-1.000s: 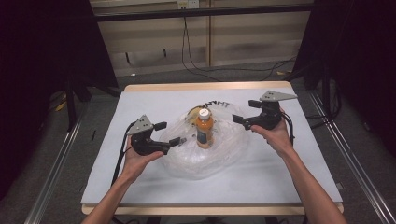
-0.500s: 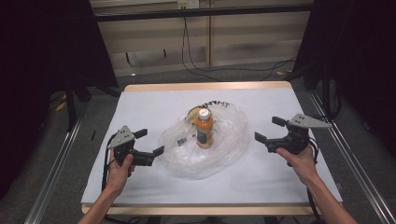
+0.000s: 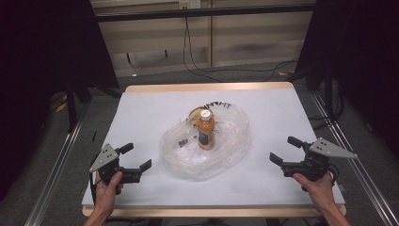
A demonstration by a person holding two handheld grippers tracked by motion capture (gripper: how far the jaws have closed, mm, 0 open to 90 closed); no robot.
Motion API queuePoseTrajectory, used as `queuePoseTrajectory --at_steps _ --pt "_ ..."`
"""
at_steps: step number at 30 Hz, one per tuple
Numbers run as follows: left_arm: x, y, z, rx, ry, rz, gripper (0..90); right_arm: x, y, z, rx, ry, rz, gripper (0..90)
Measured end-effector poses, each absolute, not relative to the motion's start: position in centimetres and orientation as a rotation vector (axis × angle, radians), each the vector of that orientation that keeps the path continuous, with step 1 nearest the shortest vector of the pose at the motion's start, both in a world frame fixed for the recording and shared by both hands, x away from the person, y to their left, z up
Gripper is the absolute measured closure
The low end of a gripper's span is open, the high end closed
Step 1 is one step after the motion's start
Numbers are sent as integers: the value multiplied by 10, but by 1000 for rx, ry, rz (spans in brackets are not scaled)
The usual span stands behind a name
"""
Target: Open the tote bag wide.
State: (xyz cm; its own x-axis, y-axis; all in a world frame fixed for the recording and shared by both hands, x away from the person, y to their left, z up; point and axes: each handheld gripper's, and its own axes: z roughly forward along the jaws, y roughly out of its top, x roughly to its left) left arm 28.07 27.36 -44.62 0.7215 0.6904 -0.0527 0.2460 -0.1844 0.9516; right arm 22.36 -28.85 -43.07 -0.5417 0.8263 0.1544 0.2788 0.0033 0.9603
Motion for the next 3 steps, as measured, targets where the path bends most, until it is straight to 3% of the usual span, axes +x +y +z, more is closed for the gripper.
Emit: queuePoseTrajectory --at_steps 3 --pt "278 278 -448 1766 742 485 22 221 -292 -436 1164 1838 1555 41"
